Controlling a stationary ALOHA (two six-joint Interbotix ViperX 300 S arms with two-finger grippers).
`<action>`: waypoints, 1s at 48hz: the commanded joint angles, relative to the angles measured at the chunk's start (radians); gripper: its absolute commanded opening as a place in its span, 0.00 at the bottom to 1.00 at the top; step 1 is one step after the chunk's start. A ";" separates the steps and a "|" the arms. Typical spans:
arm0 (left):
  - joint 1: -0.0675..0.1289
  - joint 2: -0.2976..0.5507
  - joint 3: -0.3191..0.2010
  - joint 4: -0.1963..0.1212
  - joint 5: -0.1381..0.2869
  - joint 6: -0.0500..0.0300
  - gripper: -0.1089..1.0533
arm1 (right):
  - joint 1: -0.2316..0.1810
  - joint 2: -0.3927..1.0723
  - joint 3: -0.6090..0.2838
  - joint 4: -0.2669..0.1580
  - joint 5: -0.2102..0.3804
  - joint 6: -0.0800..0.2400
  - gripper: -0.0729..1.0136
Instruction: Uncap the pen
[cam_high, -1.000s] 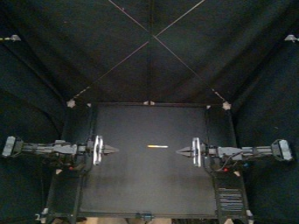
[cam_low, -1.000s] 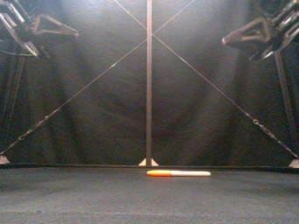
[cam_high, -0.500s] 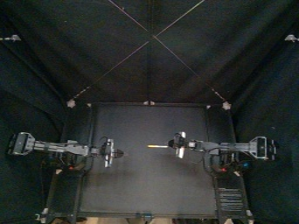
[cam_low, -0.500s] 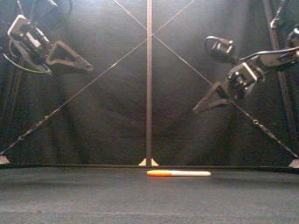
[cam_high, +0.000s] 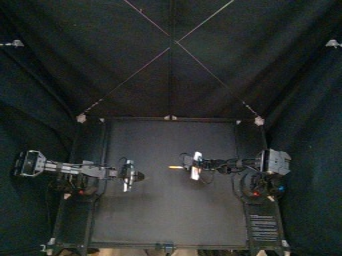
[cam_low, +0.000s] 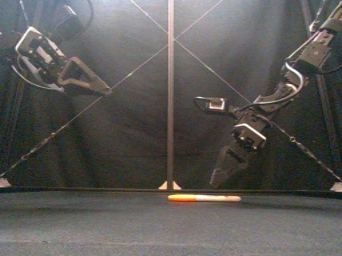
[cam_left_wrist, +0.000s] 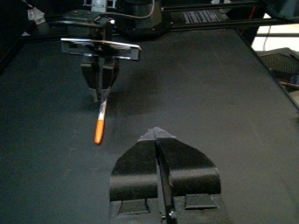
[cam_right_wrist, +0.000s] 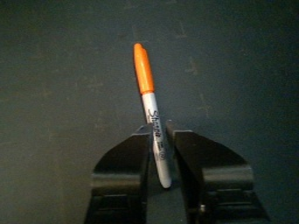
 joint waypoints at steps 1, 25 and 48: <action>-0.002 0.012 -0.032 0.003 -0.009 0.0000 0.39 | -0.021 -0.011 -0.020 0.023 0.000 0.000 0.76; 0.003 0.049 -0.060 -0.002 -0.011 -0.0015 0.73 | -0.017 0.002 0.014 0.046 0.044 0.000 0.80; 0.037 0.049 -0.066 -0.100 -0.026 0.0000 0.79 | 0.043 -0.043 -0.002 0.043 0.057 -0.002 0.48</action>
